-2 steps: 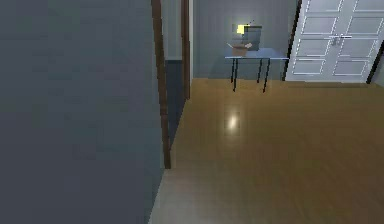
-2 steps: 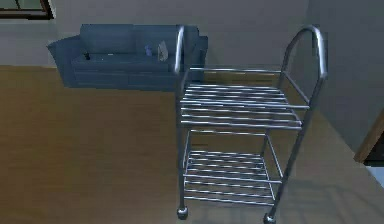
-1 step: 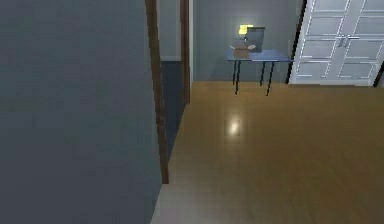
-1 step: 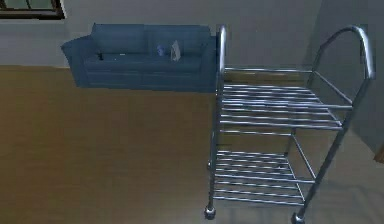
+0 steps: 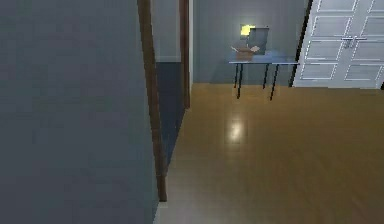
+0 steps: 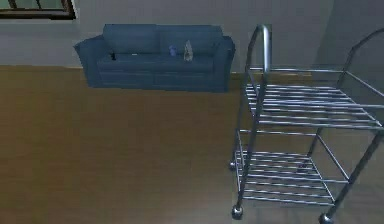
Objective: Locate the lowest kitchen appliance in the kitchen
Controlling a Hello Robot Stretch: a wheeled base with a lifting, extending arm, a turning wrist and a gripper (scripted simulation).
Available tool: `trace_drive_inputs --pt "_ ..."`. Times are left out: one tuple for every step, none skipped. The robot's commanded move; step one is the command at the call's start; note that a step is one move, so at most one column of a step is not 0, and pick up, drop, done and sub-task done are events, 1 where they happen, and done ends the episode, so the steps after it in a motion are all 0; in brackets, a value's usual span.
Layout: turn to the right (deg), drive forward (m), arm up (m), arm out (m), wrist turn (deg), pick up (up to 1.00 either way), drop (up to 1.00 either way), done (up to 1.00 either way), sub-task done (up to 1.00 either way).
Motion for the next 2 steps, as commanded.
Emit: trace_drive_inputs --pt "45.0 0.00 0.00 0.00 0.0 0.00 0.00 0.00 0.00" --pt "45.0 0.00 0.00 0.00 0.0 0.00 0.00 0.00 0.00"
